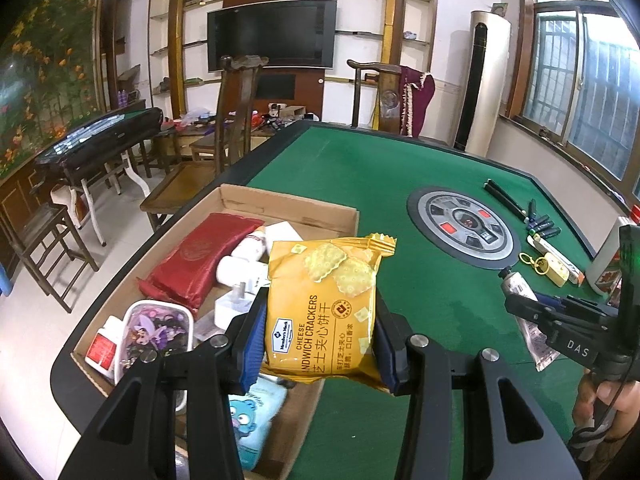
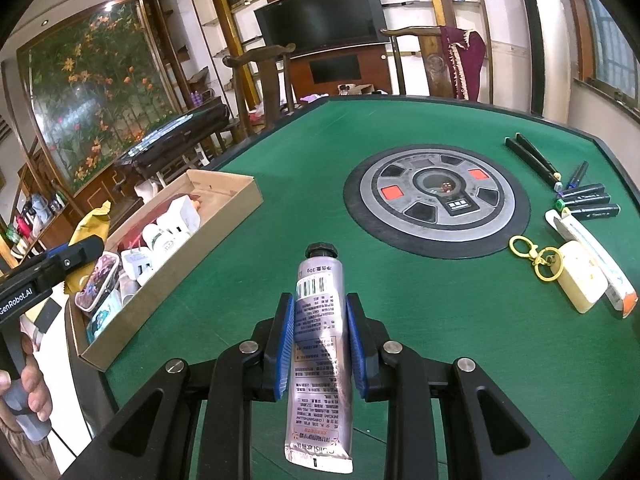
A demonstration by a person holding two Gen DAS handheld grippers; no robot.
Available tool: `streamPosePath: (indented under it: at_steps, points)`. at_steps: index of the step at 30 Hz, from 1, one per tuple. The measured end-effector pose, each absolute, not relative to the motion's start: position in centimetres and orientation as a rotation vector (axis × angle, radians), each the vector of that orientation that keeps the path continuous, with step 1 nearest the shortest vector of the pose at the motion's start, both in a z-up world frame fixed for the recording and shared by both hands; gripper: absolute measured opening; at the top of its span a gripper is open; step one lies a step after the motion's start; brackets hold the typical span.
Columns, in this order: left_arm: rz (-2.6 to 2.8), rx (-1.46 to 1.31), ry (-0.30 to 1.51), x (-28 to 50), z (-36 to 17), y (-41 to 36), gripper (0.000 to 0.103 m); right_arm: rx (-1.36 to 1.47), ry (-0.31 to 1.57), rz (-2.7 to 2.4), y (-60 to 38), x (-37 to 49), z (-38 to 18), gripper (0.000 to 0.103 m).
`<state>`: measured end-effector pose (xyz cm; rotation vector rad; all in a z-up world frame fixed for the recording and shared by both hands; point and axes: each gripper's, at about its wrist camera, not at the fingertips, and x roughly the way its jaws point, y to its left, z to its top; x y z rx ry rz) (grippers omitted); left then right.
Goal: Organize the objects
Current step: 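Carry the cracker packet with the left tool and the silver tube with the right toward the tray, then lower the cracker packet into the tray with the left tool while the right brings the tube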
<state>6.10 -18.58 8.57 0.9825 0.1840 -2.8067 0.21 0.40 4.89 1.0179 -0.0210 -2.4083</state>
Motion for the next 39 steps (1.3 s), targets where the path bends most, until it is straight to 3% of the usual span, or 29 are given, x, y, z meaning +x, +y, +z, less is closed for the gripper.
streamPosePath:
  at_steps: [39]
  points:
    - [-2.66, 0.973, 0.216, 7.5, 9.3, -28.7, 0.045, 1.021, 0.129, -2.271, -7.4, -0.4, 5.0, 0.027]
